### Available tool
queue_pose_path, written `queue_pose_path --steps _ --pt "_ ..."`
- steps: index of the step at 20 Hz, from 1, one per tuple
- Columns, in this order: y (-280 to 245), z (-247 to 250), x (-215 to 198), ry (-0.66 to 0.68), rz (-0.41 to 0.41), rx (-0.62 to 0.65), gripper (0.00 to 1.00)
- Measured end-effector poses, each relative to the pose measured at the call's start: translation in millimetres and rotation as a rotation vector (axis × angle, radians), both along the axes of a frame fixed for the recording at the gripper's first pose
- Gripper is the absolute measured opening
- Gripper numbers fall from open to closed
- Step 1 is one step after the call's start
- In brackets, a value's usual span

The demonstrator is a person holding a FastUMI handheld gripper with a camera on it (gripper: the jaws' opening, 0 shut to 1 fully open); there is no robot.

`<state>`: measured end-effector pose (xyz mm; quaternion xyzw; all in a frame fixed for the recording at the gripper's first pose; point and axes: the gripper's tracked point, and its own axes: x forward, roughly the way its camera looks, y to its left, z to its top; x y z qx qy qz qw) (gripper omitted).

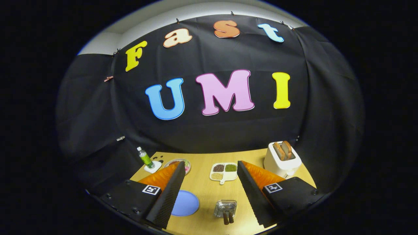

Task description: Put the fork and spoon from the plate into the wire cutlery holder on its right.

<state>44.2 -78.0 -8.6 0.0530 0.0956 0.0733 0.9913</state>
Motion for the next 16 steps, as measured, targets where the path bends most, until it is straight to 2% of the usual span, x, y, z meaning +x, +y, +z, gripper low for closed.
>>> queue_pose_path --steps 6,12,16 --pt "-6 19 14 -0.044 0.048 -0.02 0.99" --pt "17 19 7 -0.065 0.122 -0.013 0.99" --pt "19 16 3 -0.063 0.122 -0.03 0.99"
